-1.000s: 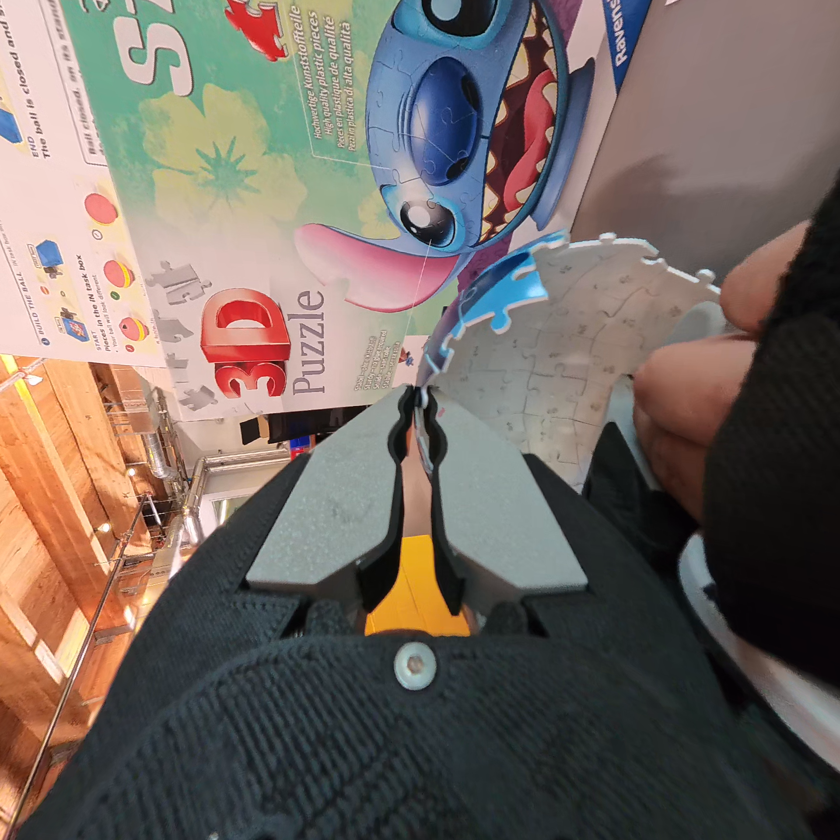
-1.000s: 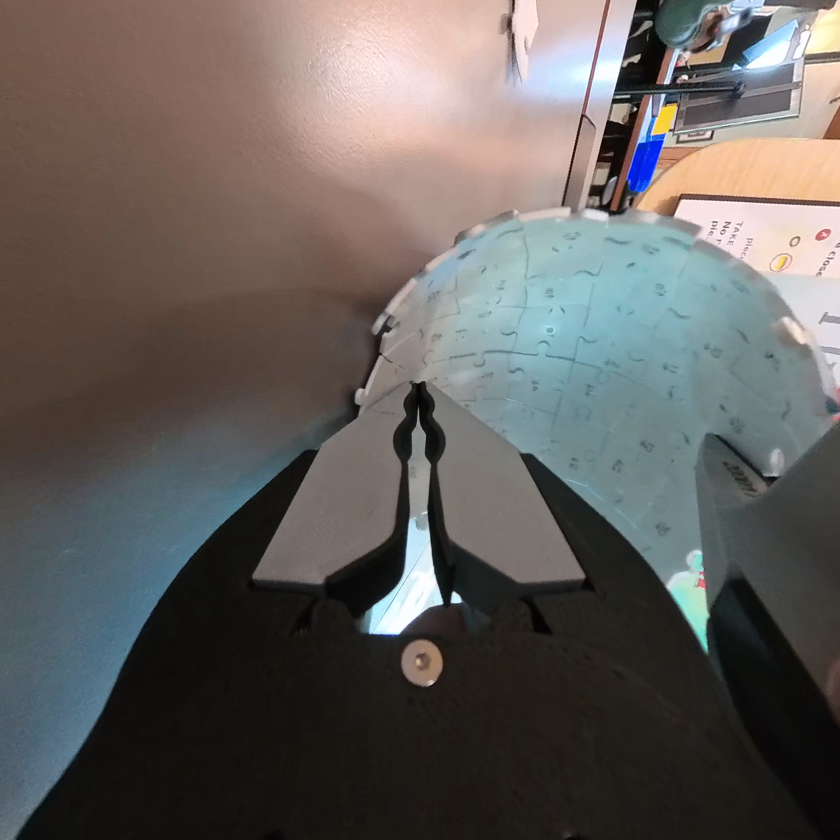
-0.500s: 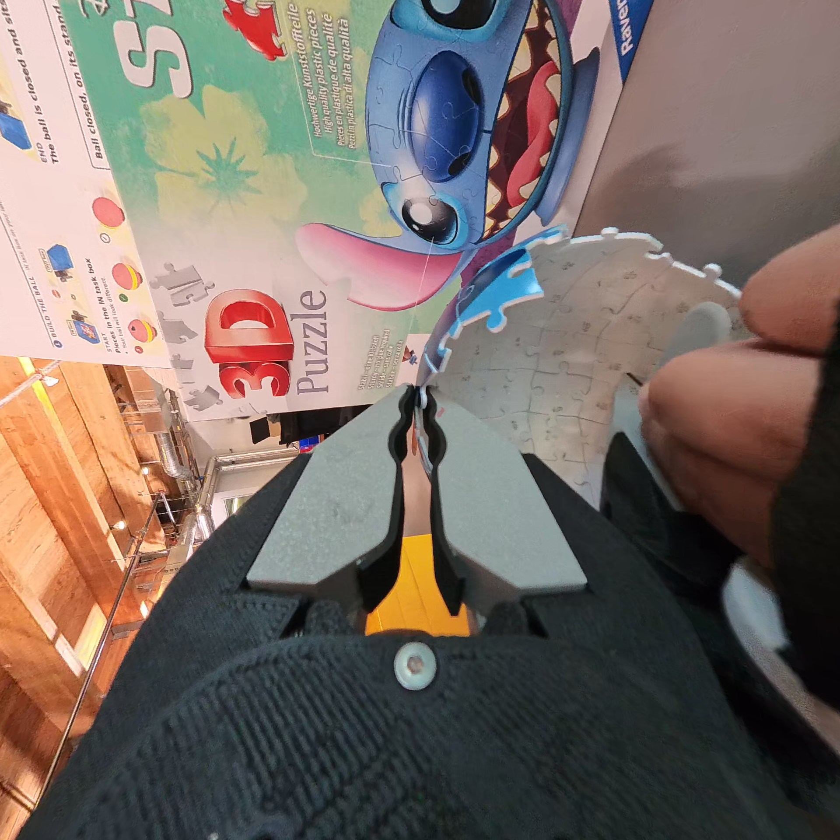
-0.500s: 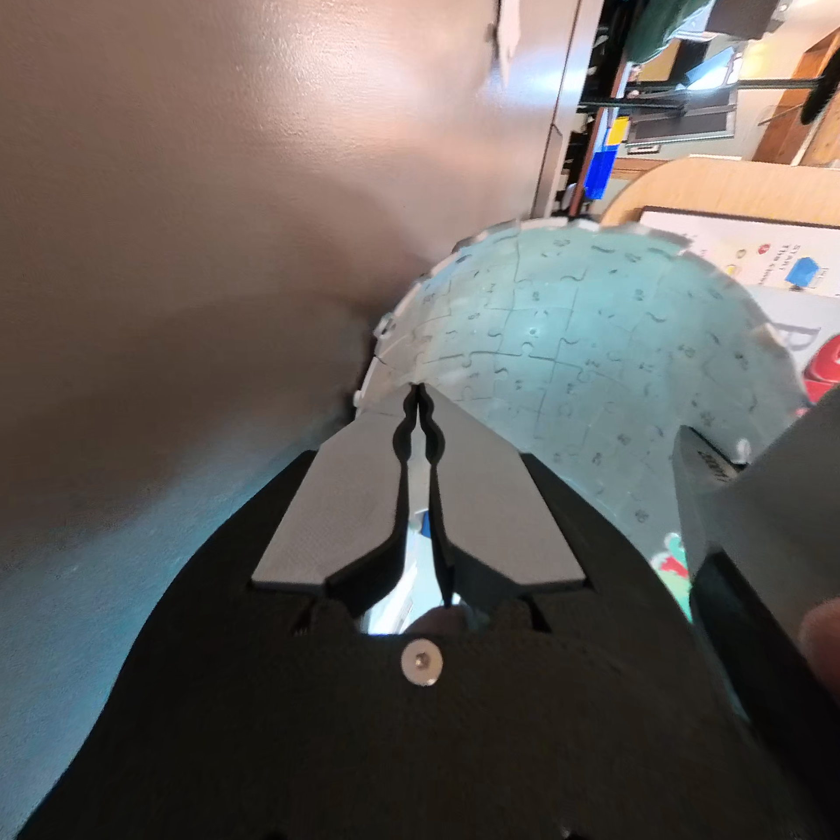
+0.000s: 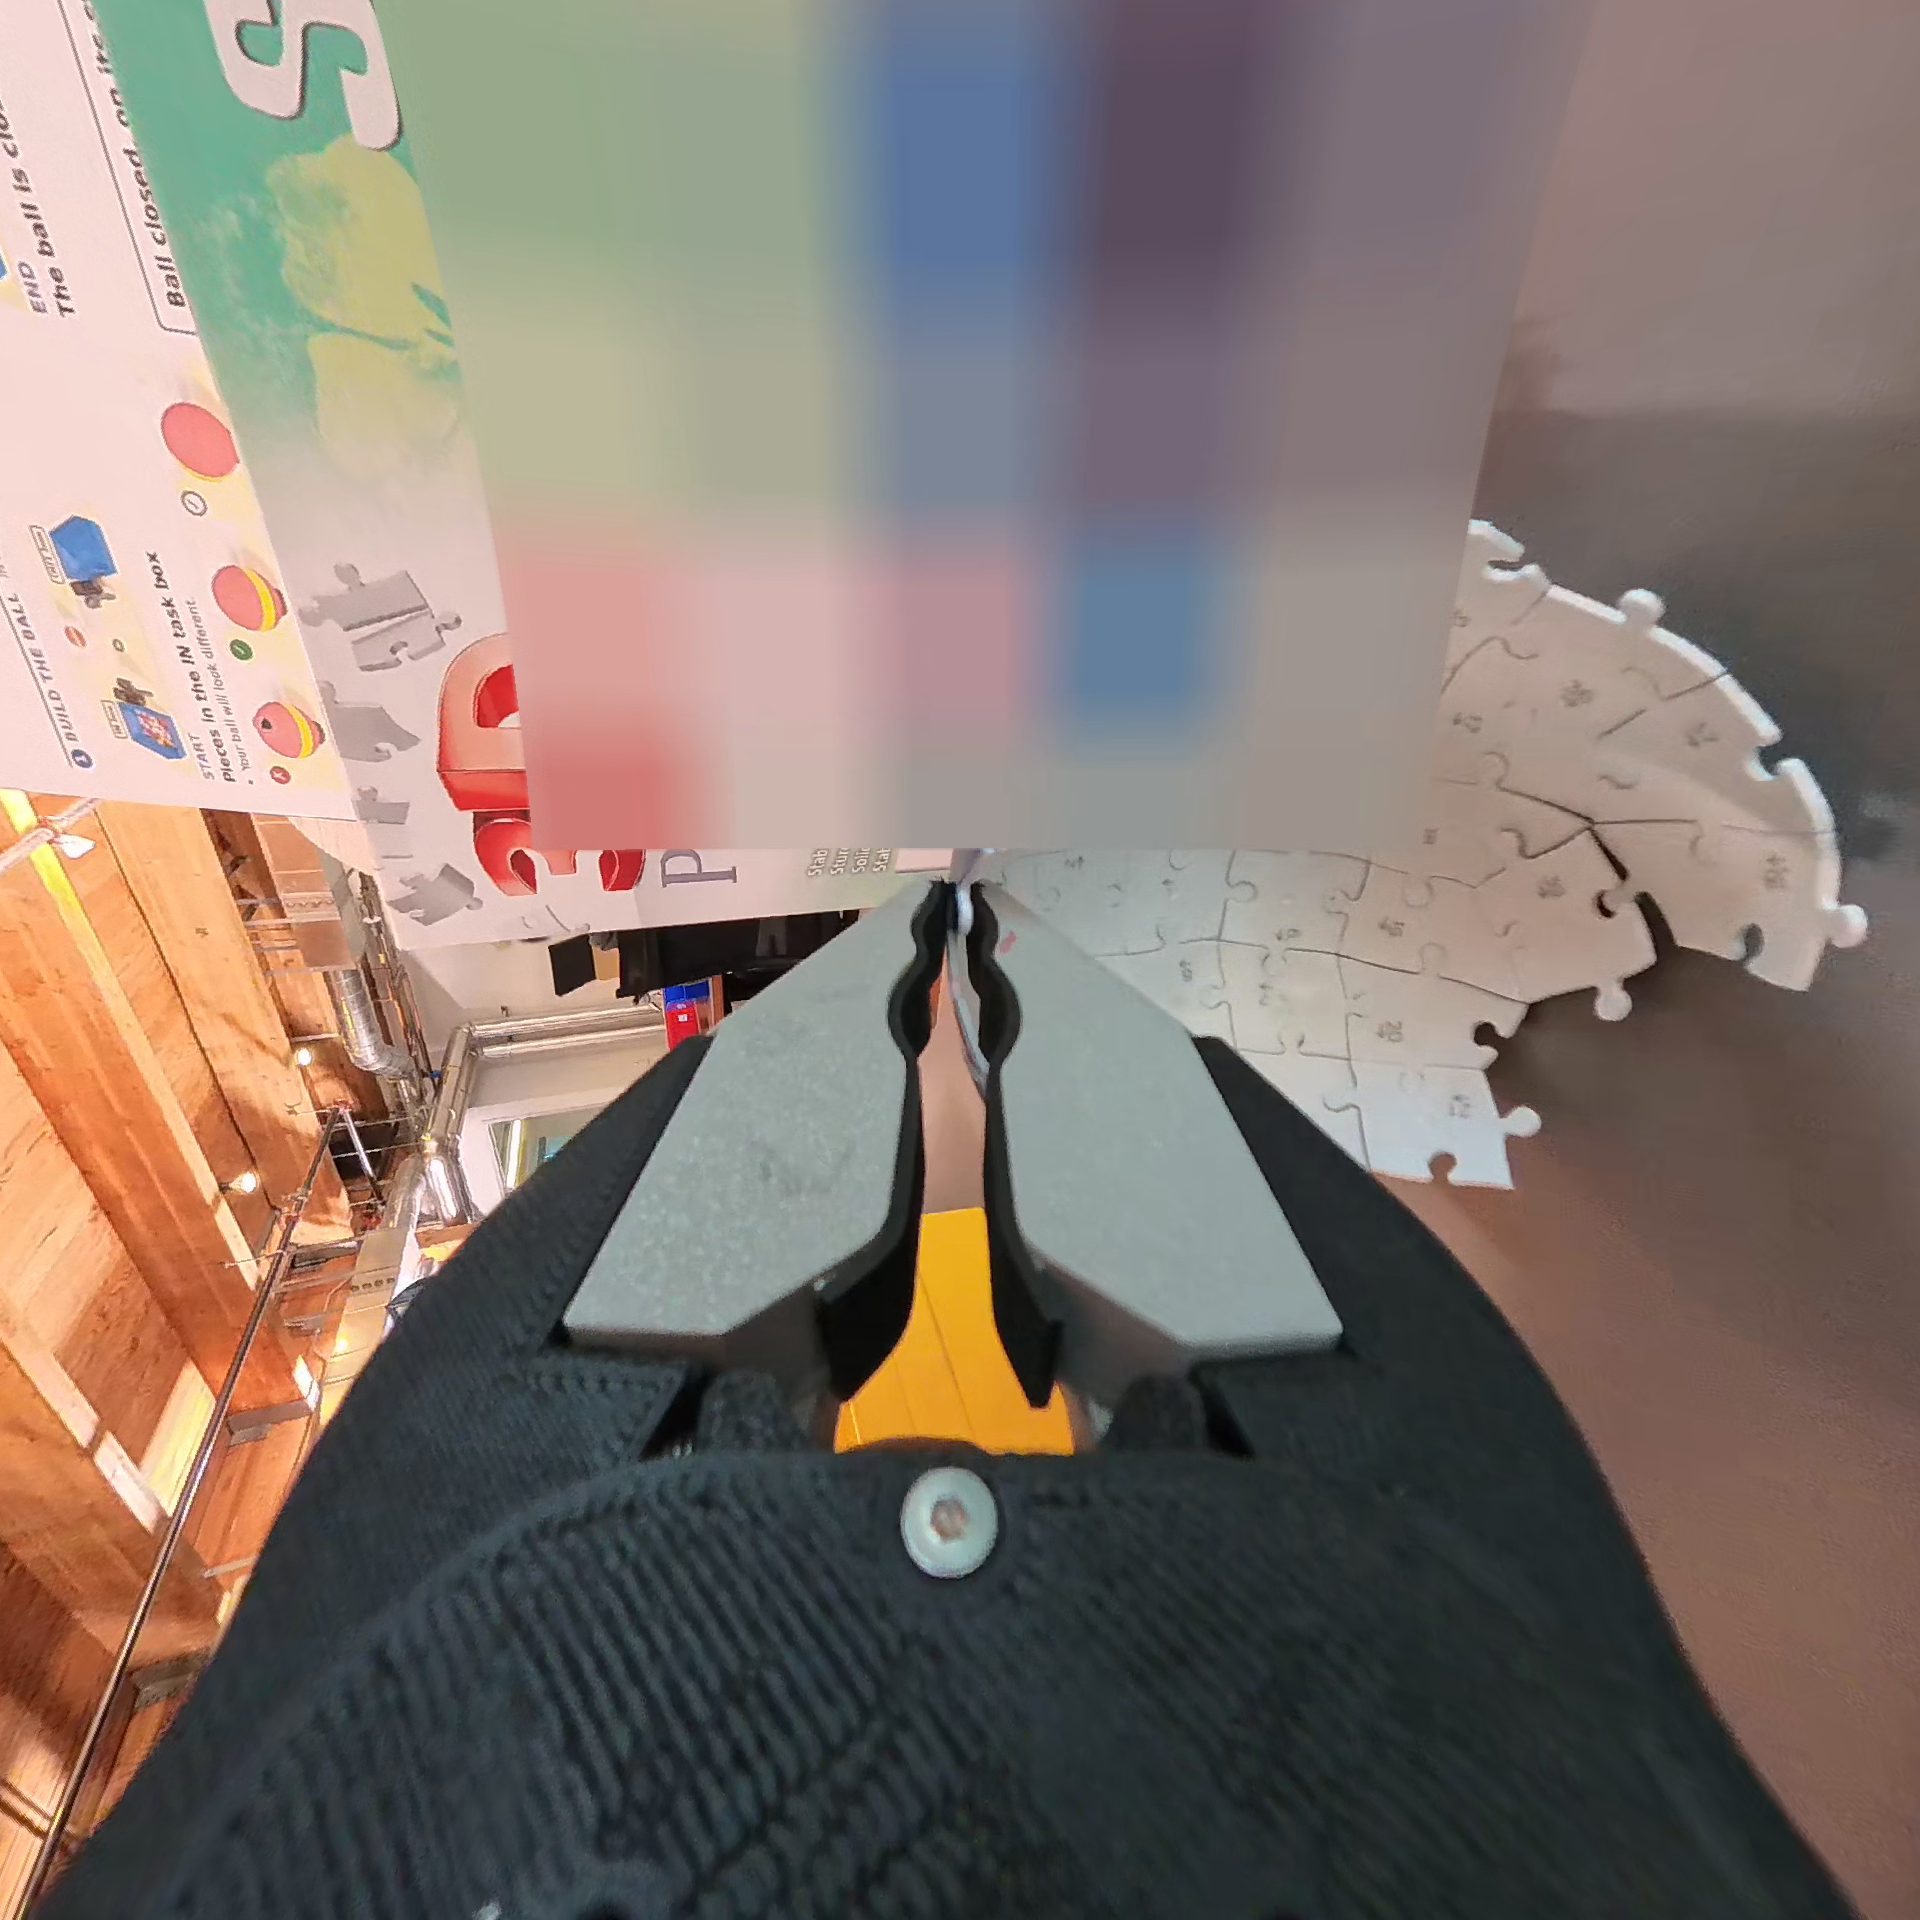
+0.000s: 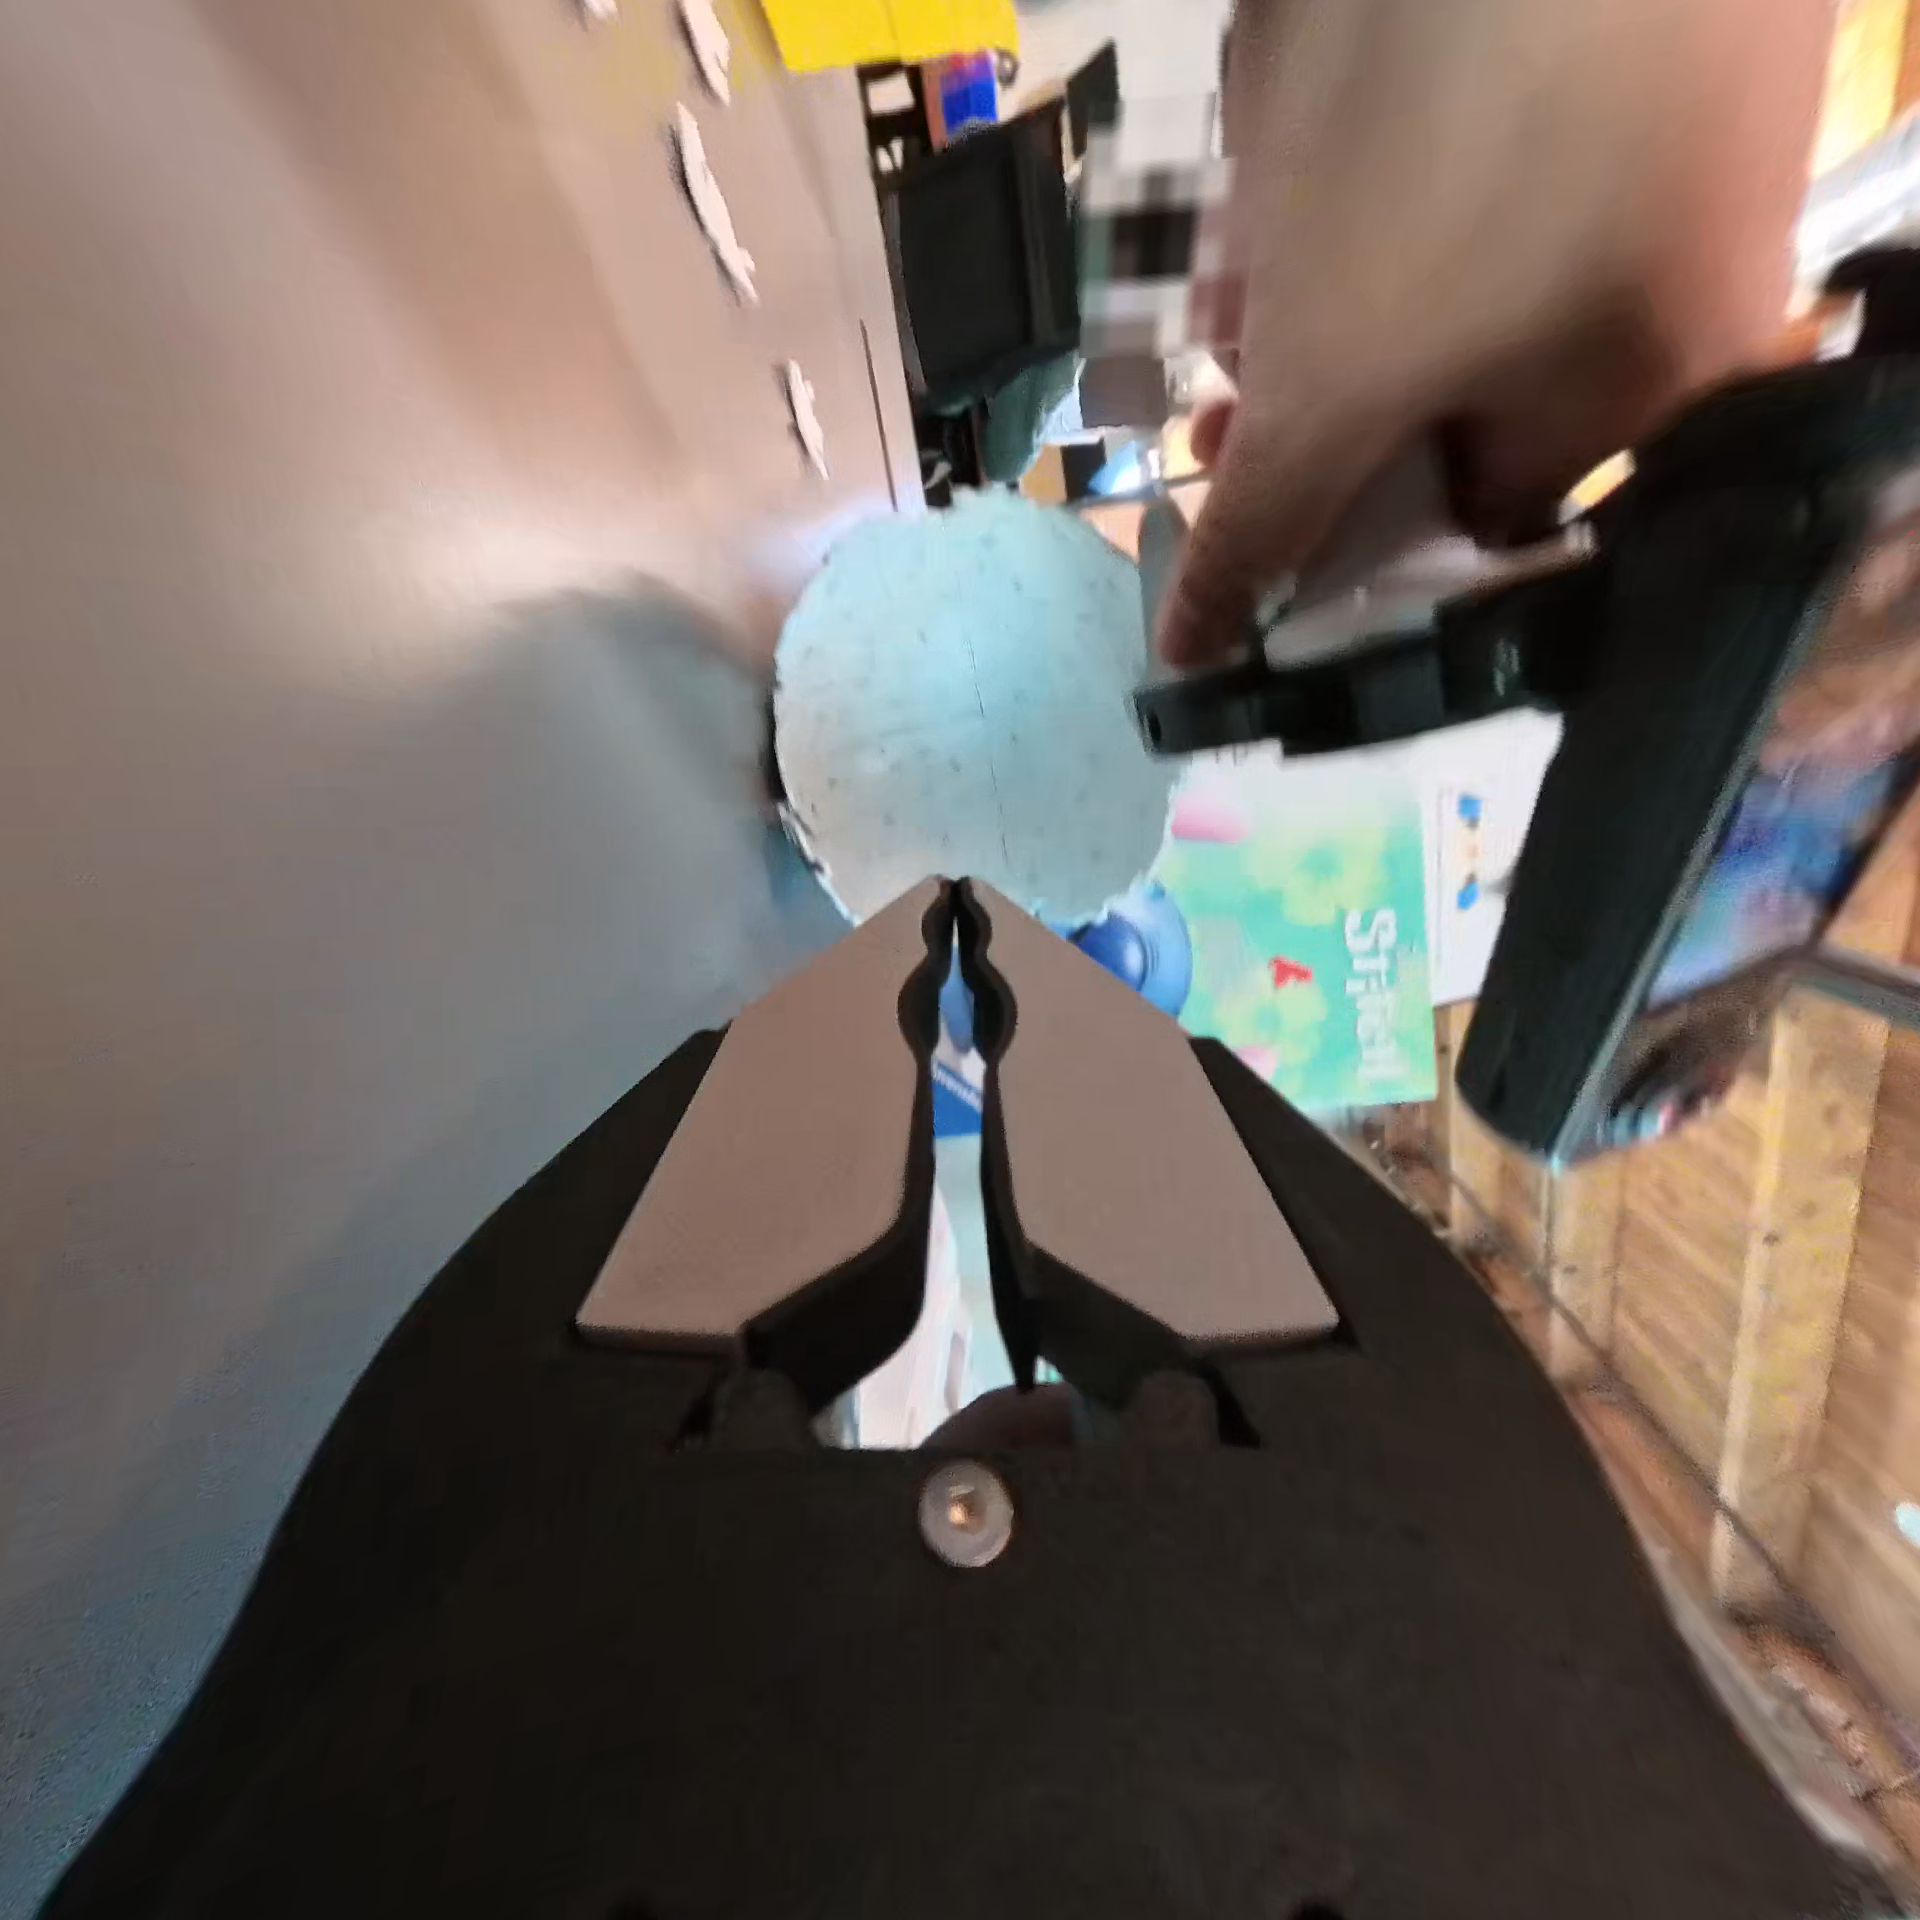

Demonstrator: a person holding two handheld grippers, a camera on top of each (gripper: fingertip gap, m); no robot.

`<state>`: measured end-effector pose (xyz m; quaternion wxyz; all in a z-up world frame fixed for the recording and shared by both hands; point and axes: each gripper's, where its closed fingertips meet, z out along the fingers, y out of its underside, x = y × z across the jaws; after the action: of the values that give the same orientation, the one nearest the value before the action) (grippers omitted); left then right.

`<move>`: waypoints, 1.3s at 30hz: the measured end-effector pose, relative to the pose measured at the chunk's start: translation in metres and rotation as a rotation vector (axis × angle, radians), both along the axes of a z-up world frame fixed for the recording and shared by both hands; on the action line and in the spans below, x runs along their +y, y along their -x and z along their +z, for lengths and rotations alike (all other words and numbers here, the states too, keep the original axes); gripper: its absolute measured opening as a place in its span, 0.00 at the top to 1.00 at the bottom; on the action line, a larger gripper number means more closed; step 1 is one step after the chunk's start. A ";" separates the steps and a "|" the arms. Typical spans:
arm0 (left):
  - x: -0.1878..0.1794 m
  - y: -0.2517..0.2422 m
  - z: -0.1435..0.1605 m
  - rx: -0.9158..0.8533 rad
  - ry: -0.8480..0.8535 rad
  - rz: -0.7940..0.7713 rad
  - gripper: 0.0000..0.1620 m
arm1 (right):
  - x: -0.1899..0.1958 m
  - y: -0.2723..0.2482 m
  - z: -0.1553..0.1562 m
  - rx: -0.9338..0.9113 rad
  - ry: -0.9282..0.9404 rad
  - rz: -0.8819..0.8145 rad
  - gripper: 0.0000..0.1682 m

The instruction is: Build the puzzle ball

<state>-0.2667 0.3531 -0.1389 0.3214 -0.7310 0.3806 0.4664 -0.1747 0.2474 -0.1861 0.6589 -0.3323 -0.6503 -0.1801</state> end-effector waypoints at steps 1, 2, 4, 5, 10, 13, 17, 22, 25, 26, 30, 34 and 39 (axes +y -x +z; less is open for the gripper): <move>0.000 -0.001 0.000 -0.001 0.000 0.000 0.99 | 0.006 -0.008 0.000 0.018 0.021 -0.021 1.00; 0.000 -0.001 0.000 -0.002 -0.001 0.000 0.99 | 0.013 -0.015 -0.002 0.024 0.043 -0.048 1.00; 0.000 -0.004 0.001 -0.002 -0.003 -0.004 0.99 | 0.025 -0.023 -0.011 0.000 0.075 -0.099 1.00; -0.001 -0.004 0.001 0.000 -0.003 -0.003 0.99 | 0.029 -0.024 -0.014 -0.018 0.082 -0.112 1.00; -0.004 -0.009 0.001 0.013 -0.001 -0.002 0.99 | 0.026 0.002 -0.015 -0.066 0.086 -0.109 1.00; -0.006 -0.012 0.001 0.032 -0.004 -0.004 0.99 | 0.038 0.018 -0.021 -0.116 0.077 -0.145 1.00; -0.006 -0.014 0.001 0.064 -0.011 -0.010 0.99 | 0.054 0.035 -0.029 -0.183 0.048 -0.192 1.00; -0.006 -0.013 0.001 0.057 -0.008 -0.010 0.99 | 0.055 0.055 -0.036 -0.213 0.075 -0.215 1.00; -0.007 -0.014 0.000 0.066 -0.008 -0.010 0.99 | 0.055 0.063 -0.036 -0.226 0.090 -0.236 1.00; -0.007 -0.014 0.001 0.066 -0.008 -0.010 0.99 | 0.057 0.065 -0.037 -0.234 0.097 -0.246 1.00; -0.008 -0.016 0.001 0.056 -0.002 -0.015 0.99 | 0.068 0.065 -0.042 -0.251 0.119 -0.289 1.00; -0.009 -0.017 0.001 0.060 -0.001 -0.018 0.99 | 0.075 0.064 -0.045 -0.267 0.121 -0.313 1.00; -0.009 -0.018 0.001 0.064 -0.003 -0.022 0.99 | 0.081 0.060 -0.051 -0.302 0.140 -0.337 1.00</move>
<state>-0.2485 0.3439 -0.1382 0.3152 -0.7112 0.3979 0.4864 -0.2350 0.3286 -0.2368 0.4901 -0.4505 -0.6877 -0.2898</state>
